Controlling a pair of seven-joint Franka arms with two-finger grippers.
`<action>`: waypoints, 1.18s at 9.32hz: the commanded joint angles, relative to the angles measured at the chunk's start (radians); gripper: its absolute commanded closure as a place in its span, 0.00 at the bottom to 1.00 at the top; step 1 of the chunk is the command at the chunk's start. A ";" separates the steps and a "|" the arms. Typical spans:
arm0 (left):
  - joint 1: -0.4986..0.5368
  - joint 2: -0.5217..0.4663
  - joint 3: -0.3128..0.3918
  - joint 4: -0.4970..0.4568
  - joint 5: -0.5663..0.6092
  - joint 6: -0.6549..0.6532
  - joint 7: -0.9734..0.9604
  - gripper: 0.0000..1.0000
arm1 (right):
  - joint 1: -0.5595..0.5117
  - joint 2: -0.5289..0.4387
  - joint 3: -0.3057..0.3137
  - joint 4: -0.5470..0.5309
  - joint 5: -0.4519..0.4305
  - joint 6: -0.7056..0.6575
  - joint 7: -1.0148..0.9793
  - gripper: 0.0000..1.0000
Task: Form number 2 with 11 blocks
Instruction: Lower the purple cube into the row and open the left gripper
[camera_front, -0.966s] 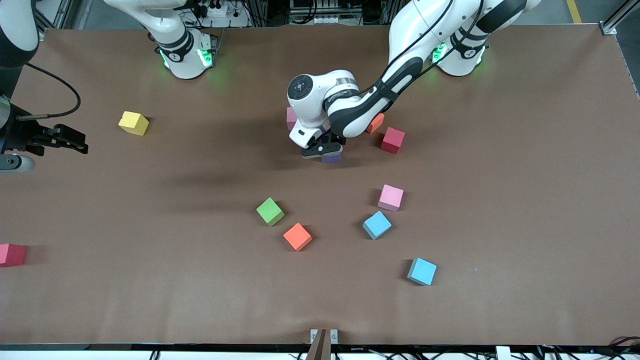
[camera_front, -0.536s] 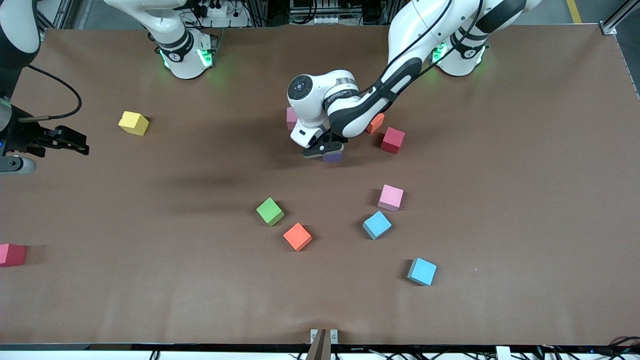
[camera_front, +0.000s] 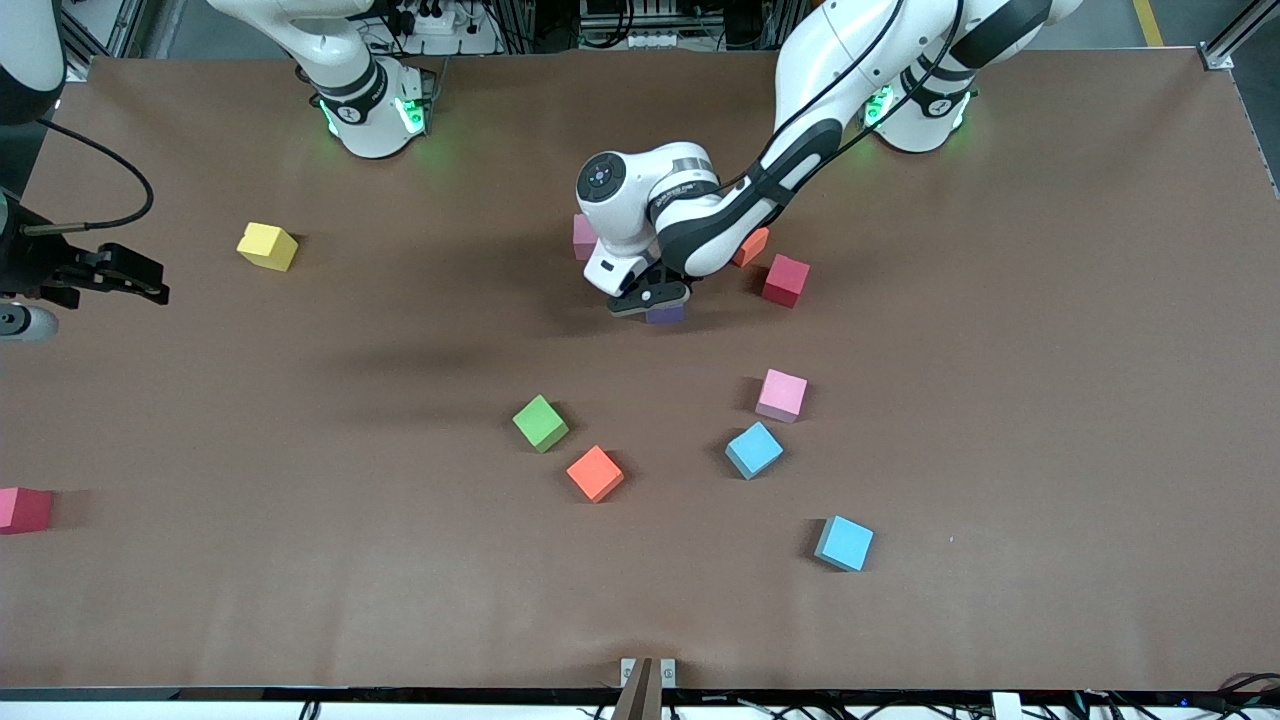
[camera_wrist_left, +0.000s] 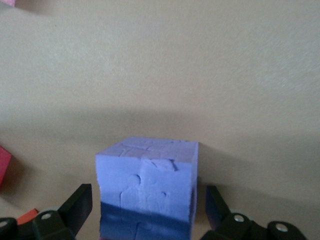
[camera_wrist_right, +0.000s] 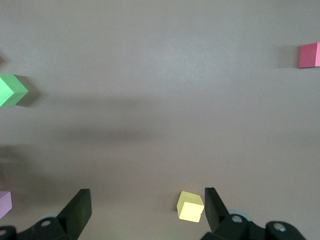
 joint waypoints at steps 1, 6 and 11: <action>-0.005 -0.037 -0.001 0.015 -0.002 -0.007 -0.032 0.00 | 0.003 0.011 0.002 0.034 -0.005 -0.022 0.016 0.00; 0.098 -0.132 0.006 0.059 -0.059 -0.039 -0.040 0.00 | 0.004 0.013 0.002 0.037 -0.002 -0.022 0.016 0.00; 0.405 -0.097 0.022 0.132 -0.048 -0.050 -0.022 0.00 | 0.003 0.013 0.002 0.043 -0.008 -0.023 0.015 0.00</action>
